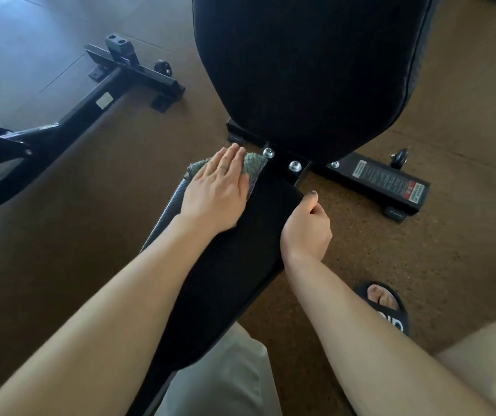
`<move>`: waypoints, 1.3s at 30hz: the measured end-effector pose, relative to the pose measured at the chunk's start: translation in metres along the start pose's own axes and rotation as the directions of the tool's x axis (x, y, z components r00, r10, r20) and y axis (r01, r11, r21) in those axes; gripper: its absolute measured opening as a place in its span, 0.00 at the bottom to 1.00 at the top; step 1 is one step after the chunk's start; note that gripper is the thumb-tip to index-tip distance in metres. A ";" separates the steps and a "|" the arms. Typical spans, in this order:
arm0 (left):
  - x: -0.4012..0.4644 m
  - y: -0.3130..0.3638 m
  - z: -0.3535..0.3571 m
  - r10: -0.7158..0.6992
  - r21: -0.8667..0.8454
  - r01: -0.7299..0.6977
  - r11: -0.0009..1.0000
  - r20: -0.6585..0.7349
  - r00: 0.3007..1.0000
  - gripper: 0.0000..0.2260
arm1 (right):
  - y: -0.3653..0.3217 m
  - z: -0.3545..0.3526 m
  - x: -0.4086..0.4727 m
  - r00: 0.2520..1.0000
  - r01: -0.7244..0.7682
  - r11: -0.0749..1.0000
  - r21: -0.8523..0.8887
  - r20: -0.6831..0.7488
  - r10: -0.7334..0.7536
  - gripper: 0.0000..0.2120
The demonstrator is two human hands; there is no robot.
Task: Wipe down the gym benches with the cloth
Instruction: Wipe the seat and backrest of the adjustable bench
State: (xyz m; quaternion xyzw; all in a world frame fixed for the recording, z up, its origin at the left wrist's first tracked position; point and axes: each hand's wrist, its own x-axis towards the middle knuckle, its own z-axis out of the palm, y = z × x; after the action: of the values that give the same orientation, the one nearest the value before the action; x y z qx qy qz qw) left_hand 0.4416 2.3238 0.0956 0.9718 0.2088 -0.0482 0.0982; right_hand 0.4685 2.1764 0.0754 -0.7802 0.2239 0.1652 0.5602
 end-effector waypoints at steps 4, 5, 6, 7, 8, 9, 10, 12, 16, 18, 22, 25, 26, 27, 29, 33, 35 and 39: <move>0.029 -0.016 -0.018 -0.200 -0.019 0.200 0.980 0.019 0.980 0.17 | 0.004 0.001 0.003 1.000 0.014 1.000 0.012 0.015 -0.014 0.24; 0.029 -0.020 -0.020 -0.252 -0.043 0.253 0.966 0.039 0.967 0.17 | 0.005 0.002 0.003 1.000 0.019 1.000 0.011 0.012 -0.019 0.24; 0.027 -0.025 -0.021 -0.304 -0.082 0.308 0.948 0.057 0.951 0.16 | 0.005 0.002 0.004 1.000 0.023 1.000 0.014 0.008 -0.023 0.24; 0.023 -0.030 -0.021 -0.358 -0.122 0.365 0.923 0.070 0.931 0.17 | 0.005 0.003 0.004 1.000 0.025 1.000 0.016 0.004 -0.025 0.24; 0.019 -0.035 -0.022 -0.405 -0.154 0.413 0.898 0.078 0.911 0.18 | 0.005 0.003 0.004 1.000 0.025 1.000 0.015 0.002 -0.025 0.24; 0.013 -0.039 -0.022 -0.438 -0.172 0.446 0.878 0.082 0.895 0.19 | 0.005 0.004 0.003 1.000 0.023 1.000 0.011 0.001 -0.023 0.24; 0.006 -0.042 -0.022 -0.461 -0.178 0.468 0.866 0.081 0.884 0.20 | 0.005 0.004 0.003 1.000 0.022 1.000 0.004 0.001 -0.022 0.24; -0.011 -0.045 -0.022 -0.493 -0.168 0.496 0.852 0.065 0.868 0.21 | 0.004 0.004 0.001 1.000 0.018 1.000 0.002 0.003 -0.018 0.24; -0.039 -0.043 -0.016 -0.514 -0.143 0.512 0.847 0.027 0.857 0.17 | 0.002 0.001 -0.001 1.000 0.000 1.000 -0.011 0.031 0.000 0.25; -0.034 -0.040 -0.017 -0.534 -0.123 0.533 0.837 0.028 0.845 0.16 | 0.001 0.000 -0.001 0.999 0.002 1.000 -0.005 0.043 -0.002 0.24; -0.004 -0.027 -0.021 -0.572 -0.072 0.574 0.816 0.044 0.819 0.18 | 0.002 -0.001 0.000 0.999 0.012 1.000 -0.012 0.052 -0.011 0.23; 0.011 -0.011 -0.018 -0.513 -0.073 0.512 0.856 -0.003 0.858 0.18 | 0.003 -0.001 0.002 0.998 0.023 1.000 -0.016 0.058 -0.022 0.24; 0.013 -0.006 -0.015 -0.478 -0.056 0.477 0.877 -0.022 0.878 0.18 | 0.003 -0.001 0.002 0.998 0.022 1.000 -0.022 0.066 -0.020 0.25; 0.013 -0.003 -0.012 -0.436 -0.036 0.435 0.900 -0.038 0.899 0.17 | 0.004 -0.001 0.003 0.996 0.017 1.000 -0.018 0.086 -0.015 0.25; 0.013 0.002 -0.006 -0.339 0.001 0.340 0.941 -0.068 0.938 0.17 | 0.002 -0.004 0.004 0.991 0.004 1.000 -0.004 0.131 -0.004 0.25; 0.001 0.020 0.001 -0.098 0.015 0.100 0.995 -0.103 0.990 0.23 | 0.000 -0.013 0.007 0.958 -0.081 0.993 0.082 0.280 0.055 0.21; -0.011 0.042 0.006 0.023 -0.008 -0.024 1.000 -0.087 0.996 0.24 | -0.002 -0.020 0.008 0.925 -0.170 0.977 0.130 0.364 0.112 0.22; -0.044 0.078 0.016 0.212 -0.030 -0.216 0.976 -0.101 0.972 0.25 | 0.000 -0.045 0.006 0.845 -0.346 0.917 0.197 0.491 0.214 0.25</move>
State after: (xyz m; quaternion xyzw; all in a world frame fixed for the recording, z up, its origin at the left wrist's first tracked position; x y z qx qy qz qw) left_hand 0.4330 2.2330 0.0996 0.9876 0.1085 0.0142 0.1124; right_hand 0.4739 2.1324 0.0863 -0.5907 0.2185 0.3927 0.6702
